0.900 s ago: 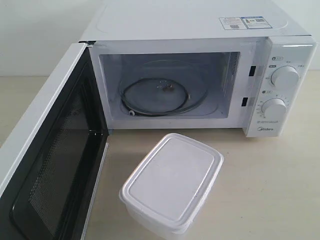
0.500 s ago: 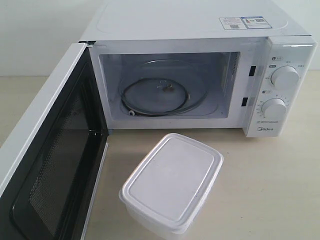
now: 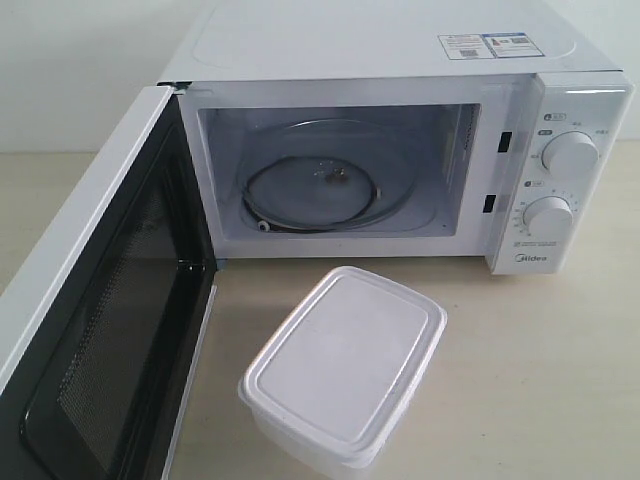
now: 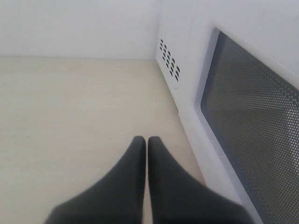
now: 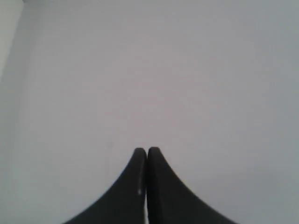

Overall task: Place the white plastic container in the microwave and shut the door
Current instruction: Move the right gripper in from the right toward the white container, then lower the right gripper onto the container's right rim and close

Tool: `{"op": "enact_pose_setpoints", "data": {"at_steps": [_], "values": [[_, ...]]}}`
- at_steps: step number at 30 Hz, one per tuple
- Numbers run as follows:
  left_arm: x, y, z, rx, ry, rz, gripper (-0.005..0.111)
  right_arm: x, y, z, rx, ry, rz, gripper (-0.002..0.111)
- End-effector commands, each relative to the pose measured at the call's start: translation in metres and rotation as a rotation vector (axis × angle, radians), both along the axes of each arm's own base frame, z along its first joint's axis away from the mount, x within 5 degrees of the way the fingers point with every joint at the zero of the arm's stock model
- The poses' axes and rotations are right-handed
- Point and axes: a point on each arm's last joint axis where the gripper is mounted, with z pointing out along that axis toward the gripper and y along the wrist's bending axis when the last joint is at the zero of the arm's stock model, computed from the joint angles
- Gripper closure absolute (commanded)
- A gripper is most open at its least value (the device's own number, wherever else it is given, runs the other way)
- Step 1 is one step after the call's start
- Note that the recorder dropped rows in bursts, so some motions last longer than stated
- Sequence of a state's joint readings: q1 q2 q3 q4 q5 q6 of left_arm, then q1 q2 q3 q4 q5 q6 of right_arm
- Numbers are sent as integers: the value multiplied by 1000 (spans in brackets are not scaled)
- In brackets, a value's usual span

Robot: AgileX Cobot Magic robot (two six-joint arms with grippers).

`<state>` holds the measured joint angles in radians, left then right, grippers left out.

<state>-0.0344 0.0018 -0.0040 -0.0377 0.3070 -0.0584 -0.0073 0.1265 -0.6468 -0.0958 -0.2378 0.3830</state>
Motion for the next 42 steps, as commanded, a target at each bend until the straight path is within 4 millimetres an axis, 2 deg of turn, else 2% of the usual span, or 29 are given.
{"op": "enact_pose_setpoints", "data": {"at_steps": [1, 3, 5, 8, 11, 16, 18, 22, 24, 25, 28, 31, 36, 39, 42], "values": [[0, 0, -1, -1, 2, 3, 103, 53, -4, 4, 79, 648, 12, 108], [0, 0, -1, -1, 2, 3, 103, 84, 5, -14, 107, 1006, 117, 108], [0, 0, -1, -1, 2, 3, 103, 105, 14, -32, 128, 1222, 203, 108], [0, 0, -1, -1, 2, 3, 103, 130, 20, -53, 137, 1455, 244, 108], [0, 0, -1, -1, 2, 3, 103, 148, 21, -65, 136, 1566, 232, 108], [0, 0, -1, -1, 2, 3, 103, 170, 22, -78, 75, 1655, 230, 108], [0, 0, -1, -1, 2, 3, 103, 180, 30, -85, 2, 1708, 320, 108], [0, 0, -1, -1, 2, 3, 103, 193, 58, -103, -99, 1817, 713, 108], [0, 0, -1, -1, 2, 3, 103, 194, 73, -113, -183, 1767, 957, 108], [0, 0, -1, -1, 2, 3, 103, 195, 80, -119, -165, 1728, 1070, 108], [0, 0, -1, -1, 2, 3, 103, 198, 91, -135, -95, 1588, 1230, 108], [0, 0, -1, -1, 2, 3, 103, 200, 91, -156, 1, 1533, 1214, 108], [0, 0, -1, -1, 2, 3, 103, 205, 73, -203, 262, 1599, 878, 108], [0, 0, -1, -1, 2, 3, 103, 202, 66, -221, 265, 1646, 756, 108], [0, 0, -1, -1, 2, 3, 103, 199, 64, -231, 203, 1695, 727, 108]]}}
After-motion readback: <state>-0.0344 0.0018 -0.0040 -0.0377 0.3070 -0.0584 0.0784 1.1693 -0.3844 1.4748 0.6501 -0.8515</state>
